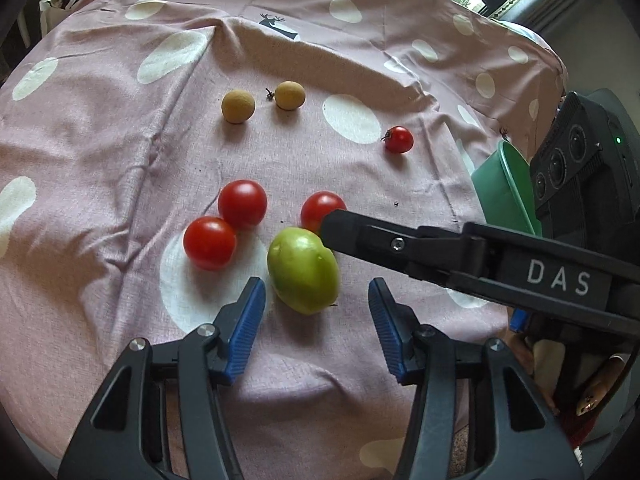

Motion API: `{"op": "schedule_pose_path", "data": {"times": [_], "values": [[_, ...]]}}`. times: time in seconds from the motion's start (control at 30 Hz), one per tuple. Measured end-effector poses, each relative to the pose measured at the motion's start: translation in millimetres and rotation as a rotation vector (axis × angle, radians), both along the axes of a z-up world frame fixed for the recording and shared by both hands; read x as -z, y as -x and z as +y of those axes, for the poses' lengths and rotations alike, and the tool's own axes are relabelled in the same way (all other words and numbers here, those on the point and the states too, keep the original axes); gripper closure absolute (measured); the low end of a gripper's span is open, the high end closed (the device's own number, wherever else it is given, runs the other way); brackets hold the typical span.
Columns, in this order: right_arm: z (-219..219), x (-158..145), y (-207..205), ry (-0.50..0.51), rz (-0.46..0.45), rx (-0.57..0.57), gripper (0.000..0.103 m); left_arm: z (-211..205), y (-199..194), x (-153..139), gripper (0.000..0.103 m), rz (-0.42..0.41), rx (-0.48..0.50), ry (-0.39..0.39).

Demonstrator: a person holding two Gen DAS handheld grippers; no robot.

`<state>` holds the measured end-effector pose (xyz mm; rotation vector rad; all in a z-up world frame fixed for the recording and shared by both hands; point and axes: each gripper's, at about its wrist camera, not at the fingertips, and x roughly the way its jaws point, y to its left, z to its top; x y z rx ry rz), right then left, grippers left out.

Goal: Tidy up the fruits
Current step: 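Close the right gripper on the pale green fruit, then lift the pale green fruit with the right gripper and carry it toward the bowl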

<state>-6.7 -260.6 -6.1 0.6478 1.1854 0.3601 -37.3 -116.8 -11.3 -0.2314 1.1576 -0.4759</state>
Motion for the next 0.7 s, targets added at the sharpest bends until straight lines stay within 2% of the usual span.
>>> {"op": "schedule_pose_path", "data": {"times": [0.13, 0.37, 0.7], "values": [[3.9, 4.3, -1.3, -0.001, 0.022, -0.016, 0.073, 1.8, -3.1, 3.3, 0.052, 0.013, -0.019, 0.003], [7.8, 8.9, -2.9, -0.008, 0.036, -0.039, 0.073, 1.2, -4.9, 4.8, 0.064, 0.013, -0.027, 0.008], [10.8, 7.4, -3.2, 0.008, 0.021, -0.049, 0.072, -1.2, -4.6, 3.5, 0.068, -0.012, -0.037, -0.025]]}}
